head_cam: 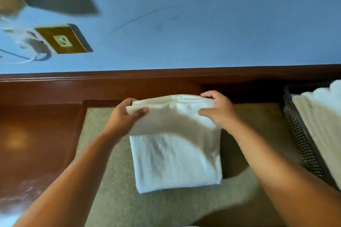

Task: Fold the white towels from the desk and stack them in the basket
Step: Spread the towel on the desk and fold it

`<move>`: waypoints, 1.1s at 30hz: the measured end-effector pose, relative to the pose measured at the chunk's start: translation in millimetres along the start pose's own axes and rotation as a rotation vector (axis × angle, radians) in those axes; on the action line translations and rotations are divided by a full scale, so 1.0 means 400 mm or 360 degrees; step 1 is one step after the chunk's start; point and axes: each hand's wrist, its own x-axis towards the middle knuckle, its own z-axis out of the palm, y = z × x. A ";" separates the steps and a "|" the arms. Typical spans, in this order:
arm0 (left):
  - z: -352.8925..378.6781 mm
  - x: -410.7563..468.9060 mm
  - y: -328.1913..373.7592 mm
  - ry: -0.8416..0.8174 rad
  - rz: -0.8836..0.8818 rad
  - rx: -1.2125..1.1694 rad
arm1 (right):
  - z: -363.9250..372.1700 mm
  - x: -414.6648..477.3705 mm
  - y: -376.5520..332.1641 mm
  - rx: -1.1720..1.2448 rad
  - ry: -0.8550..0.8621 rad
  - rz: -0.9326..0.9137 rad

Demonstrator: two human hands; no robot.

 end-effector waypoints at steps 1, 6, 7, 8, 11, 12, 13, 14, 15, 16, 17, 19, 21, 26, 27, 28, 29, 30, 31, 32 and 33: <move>-0.031 -0.052 0.041 0.0019 0.0139 -0.0028 | -0.035 -0.050 -0.037 -0.0017 0.0066 -0.0112; -0.157 -0.308 0.147 0.0023 0.0709 0.0043 | -0.132 -0.292 -0.116 -0.0172 0.0322 -0.0877; -0.168 -0.350 0.134 0.0026 0.0771 0.0074 | -0.128 -0.329 -0.103 -0.0249 0.0338 -0.1021; -0.173 -0.389 0.112 0.0045 0.0822 0.0101 | -0.117 -0.366 -0.082 -0.0332 0.0359 -0.1134; -0.155 -0.477 -0.003 0.0110 0.0933 0.0293 | -0.041 -0.458 0.024 -0.0571 0.0450 -0.1282; -0.139 -0.496 -0.066 0.0117 0.0942 0.0423 | -0.002 -0.482 0.077 -0.0663 0.0434 -0.1281; -0.123 -0.510 -0.144 0.0094 0.0918 0.0541 | 0.043 -0.509 0.135 -0.0743 0.0342 -0.1220; -0.108 -0.513 -0.232 0.0023 0.0833 0.0691 | 0.088 -0.530 0.191 -0.0831 0.0137 -0.1054; -0.094 -0.529 -0.325 -0.0100 0.0669 0.0885 | 0.129 -0.560 0.247 -0.0933 -0.0089 -0.0833; -0.082 -0.543 -0.414 -0.0243 0.0464 0.1072 | 0.159 -0.587 0.296 -0.1028 -0.0277 -0.0621; -0.072 -0.556 -0.483 -0.0350 0.0263 0.1154 | 0.175 -0.604 0.339 -0.1098 -0.0418 -0.0420; -0.059 -0.606 -0.566 -0.0356 -0.0047 0.1030 | 0.203 -0.645 0.396 -0.1042 -0.0472 -0.0145; -0.044 -0.625 -0.582 -0.0215 -0.0209 0.0893 | 0.215 -0.659 0.421 -0.0822 -0.0406 0.0129; -0.002 -0.589 -0.581 -0.0098 -0.0535 0.0638 | 0.268 -0.637 0.432 -0.0394 -0.0336 0.0592; 0.010 -0.573 -0.570 -0.0098 -0.0599 0.0550 | 0.275 -0.625 0.424 -0.0318 -0.0287 0.0637; 0.026 -0.571 -0.567 -0.0084 -0.0670 0.0483 | 0.286 -0.624 0.426 -0.0302 -0.0244 0.0660; 0.039 -0.564 -0.560 -0.0041 -0.0705 0.0447 | 0.295 -0.617 0.432 -0.0322 -0.0212 0.0672; 0.051 -0.558 -0.558 0.0011 -0.0712 0.0476 | 0.300 -0.615 0.430 -0.0380 -0.0212 0.0674; 0.059 -0.557 -0.556 0.0050 -0.0720 0.0526 | 0.304 -0.615 0.429 -0.0417 -0.0253 0.0690; 0.063 -0.560 -0.558 0.0075 -0.0730 0.0561 | 0.307 -0.614 0.429 -0.0445 -0.0314 0.0716; 0.064 -0.565 -0.562 0.0069 -0.0741 0.0572 | 0.306 -0.615 0.425 -0.0454 -0.0367 0.0736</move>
